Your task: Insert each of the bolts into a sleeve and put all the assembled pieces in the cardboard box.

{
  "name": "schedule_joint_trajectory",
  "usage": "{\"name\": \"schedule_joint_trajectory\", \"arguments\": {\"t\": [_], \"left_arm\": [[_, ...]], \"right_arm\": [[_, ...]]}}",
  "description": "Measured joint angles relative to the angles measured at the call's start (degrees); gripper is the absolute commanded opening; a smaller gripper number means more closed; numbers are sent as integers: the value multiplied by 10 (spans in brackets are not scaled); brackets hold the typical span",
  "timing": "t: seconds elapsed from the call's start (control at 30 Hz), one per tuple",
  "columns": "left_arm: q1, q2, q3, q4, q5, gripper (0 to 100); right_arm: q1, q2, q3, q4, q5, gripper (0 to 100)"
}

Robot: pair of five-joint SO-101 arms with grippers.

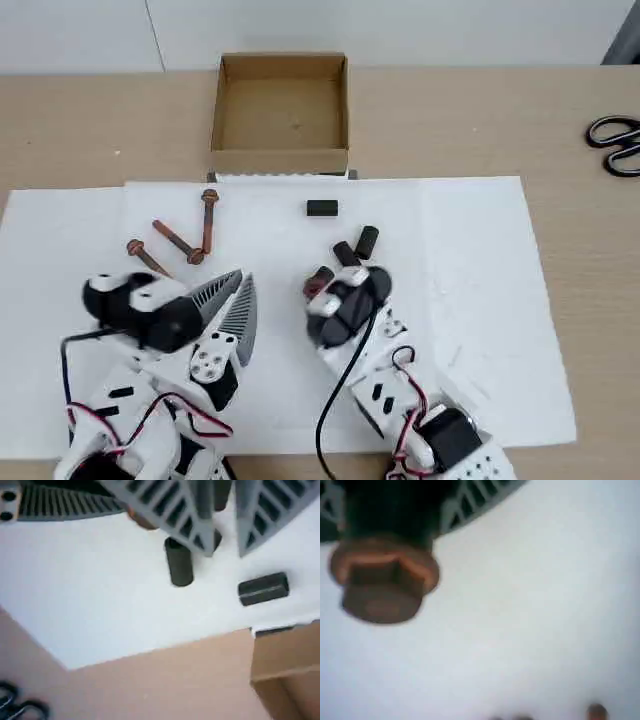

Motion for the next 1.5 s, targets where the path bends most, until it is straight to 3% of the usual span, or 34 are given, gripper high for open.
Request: {"name": "schedule_joint_trajectory", "arguments": {"t": [0.23, 0.4, 1.03, 1.3, 1.5], "left_arm": [[-122, 0, 145, -29, -39, 6], [-139, 0, 240, -47, -46, 6], [-142, 1, 280, -47, -45, 7], [-142, 1, 280, -47, -45, 7], [-142, 1, 280, -47, -45, 7]], "right_arm": [[68, 10, -4, 28, -55, 3], [84, 94, -79, 42, -79, 3], [85, 884, -789, -16, -80, 4], [111, 1139, -1059, -55, -80, 4], [116, 1282, -1182, -73, -80, 4]]}}
